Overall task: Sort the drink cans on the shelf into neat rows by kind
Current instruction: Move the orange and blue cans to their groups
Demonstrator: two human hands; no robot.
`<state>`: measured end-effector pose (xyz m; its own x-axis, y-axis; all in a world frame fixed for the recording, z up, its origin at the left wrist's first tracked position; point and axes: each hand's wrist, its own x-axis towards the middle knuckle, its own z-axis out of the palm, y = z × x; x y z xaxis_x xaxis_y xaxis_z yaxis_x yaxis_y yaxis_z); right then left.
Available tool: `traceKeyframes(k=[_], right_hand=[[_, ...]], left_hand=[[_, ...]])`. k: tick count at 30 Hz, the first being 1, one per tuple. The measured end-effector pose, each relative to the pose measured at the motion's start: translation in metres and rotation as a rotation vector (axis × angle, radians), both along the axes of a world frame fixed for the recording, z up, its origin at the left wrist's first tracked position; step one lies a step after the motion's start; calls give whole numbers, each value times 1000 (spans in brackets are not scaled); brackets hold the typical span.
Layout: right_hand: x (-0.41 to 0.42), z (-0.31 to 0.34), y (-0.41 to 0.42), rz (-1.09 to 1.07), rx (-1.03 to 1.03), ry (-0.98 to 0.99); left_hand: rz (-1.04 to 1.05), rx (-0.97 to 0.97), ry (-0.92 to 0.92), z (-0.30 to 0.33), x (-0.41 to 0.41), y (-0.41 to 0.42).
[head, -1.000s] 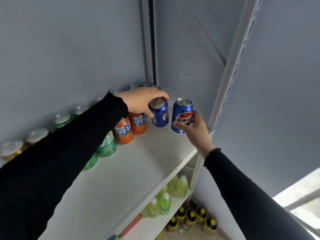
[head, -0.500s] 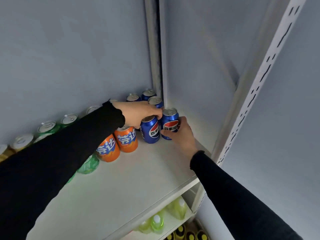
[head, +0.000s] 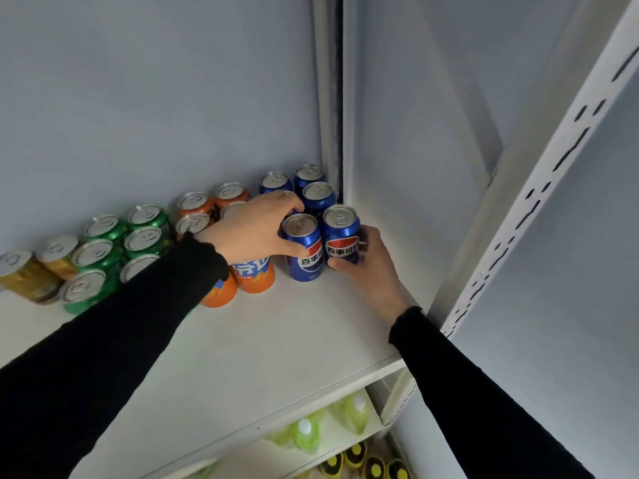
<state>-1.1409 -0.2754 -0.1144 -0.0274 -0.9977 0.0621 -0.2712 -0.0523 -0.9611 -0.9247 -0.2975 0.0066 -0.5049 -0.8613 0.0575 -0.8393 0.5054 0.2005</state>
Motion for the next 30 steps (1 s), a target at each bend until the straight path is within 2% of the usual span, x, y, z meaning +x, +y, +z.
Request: traceKeyframes(k=[4, 9, 16, 30], right_hand=[[0, -1, -3, 19, -14, 16], [-1, -2, -3, 48, -20, -21], [4, -3, -7, 72, -23, -62], [4, 8, 5, 69, -29, 23]], left_hand=[[85, -56, 25, -19, -11, 6], [133, -113, -33, -17, -6, 6], [162, -88, -58, -13, -7, 5], [239, -129, -49, -17, -12, 18]])
